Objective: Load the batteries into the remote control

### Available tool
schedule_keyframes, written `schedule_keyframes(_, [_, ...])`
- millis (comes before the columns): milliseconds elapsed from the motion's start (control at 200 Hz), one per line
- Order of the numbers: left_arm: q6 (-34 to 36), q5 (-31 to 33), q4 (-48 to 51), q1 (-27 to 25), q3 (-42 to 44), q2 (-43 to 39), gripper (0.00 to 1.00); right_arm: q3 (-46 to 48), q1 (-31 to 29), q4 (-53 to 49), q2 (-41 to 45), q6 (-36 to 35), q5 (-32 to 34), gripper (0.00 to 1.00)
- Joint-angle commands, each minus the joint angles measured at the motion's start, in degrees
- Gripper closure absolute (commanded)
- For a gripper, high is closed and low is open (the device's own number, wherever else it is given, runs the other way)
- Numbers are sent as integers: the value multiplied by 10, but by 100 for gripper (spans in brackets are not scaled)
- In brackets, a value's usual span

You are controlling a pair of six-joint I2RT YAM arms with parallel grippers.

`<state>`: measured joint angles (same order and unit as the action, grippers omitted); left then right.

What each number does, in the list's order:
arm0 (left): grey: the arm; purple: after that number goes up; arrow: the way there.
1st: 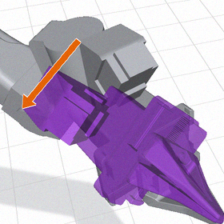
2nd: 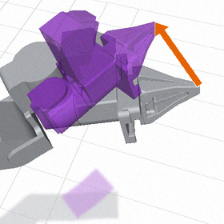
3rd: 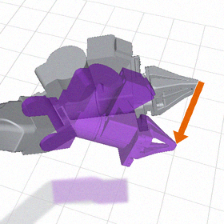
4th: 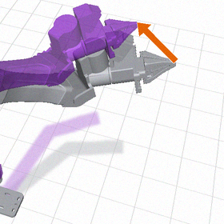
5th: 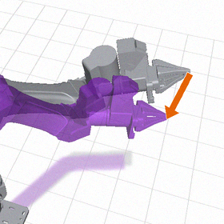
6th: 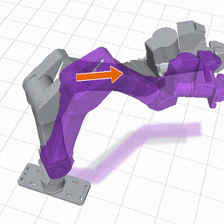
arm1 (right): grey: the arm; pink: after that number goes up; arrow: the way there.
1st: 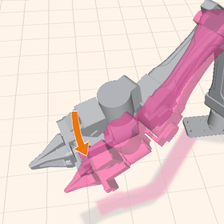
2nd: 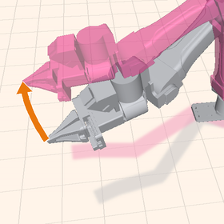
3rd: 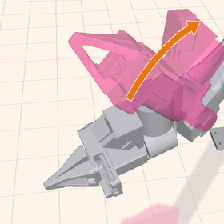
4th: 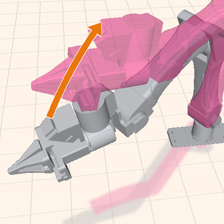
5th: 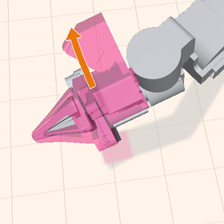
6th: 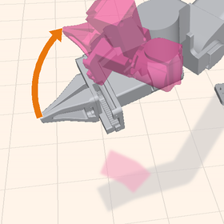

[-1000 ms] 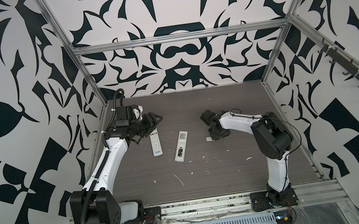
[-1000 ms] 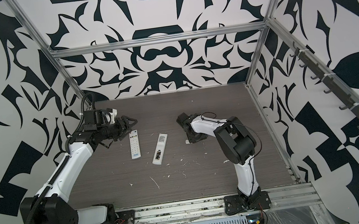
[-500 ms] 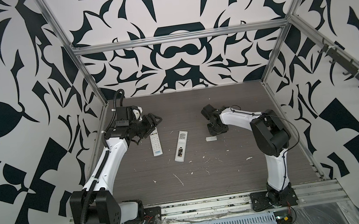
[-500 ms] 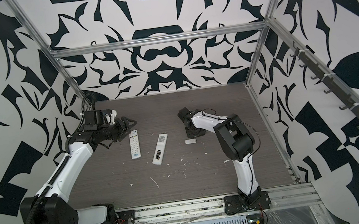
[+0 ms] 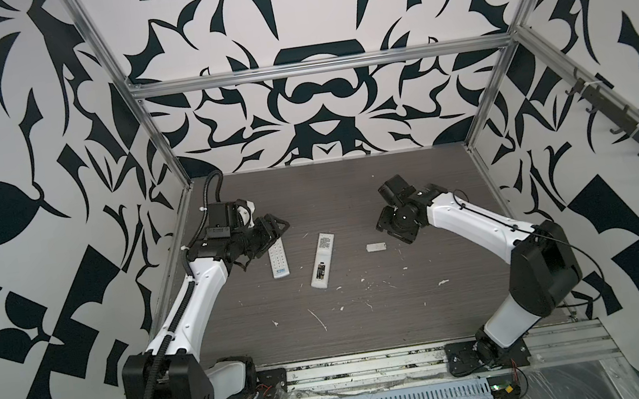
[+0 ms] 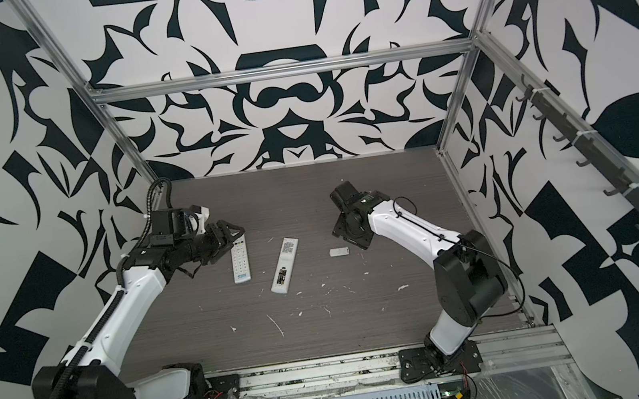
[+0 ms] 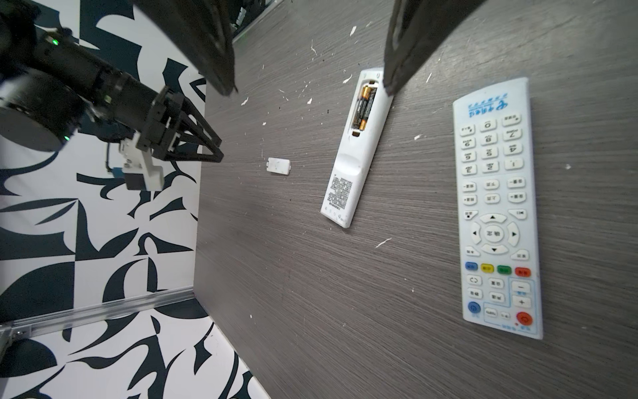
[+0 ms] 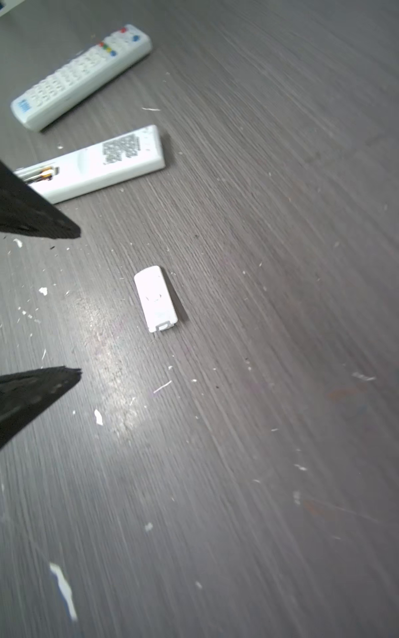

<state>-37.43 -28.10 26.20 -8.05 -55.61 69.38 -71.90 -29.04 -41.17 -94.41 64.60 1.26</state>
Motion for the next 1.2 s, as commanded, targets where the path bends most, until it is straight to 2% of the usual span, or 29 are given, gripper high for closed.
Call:
schedule_keyframes(0, [15, -16, -11, -1, 13, -34, 29, 4, -7, 39, -23, 127, 0, 35])
schedule_keyframes(235, [35, -23, -4, -1, 19, -51, 29, -29, -20, 73, -102, 182, 9, 33])
schedule_keyframes(360, [48, -24, 1, 0, 13, -55, 29, -54, -28, 51, -132, 186, 17, 33])
schedule_keyframes(470, [58, -24, 8, 1, 5, -52, 29, -55, -29, 49, -142, 192, 20, 33])
schedule_keyframes(495, [59, -24, 8, 1, 4, -51, 29, -55, -30, 49, -144, 193, 20, 28])
schedule_keyframes(560, [61, -25, 8, 1, 0, -47, 29, -55, -30, 47, -152, 197, 19, 27])
schedule_keyframes(1195, [84, -34, 16, 20, 2, -42, 29, -61, -30, 31, -170, 195, 32, 28])
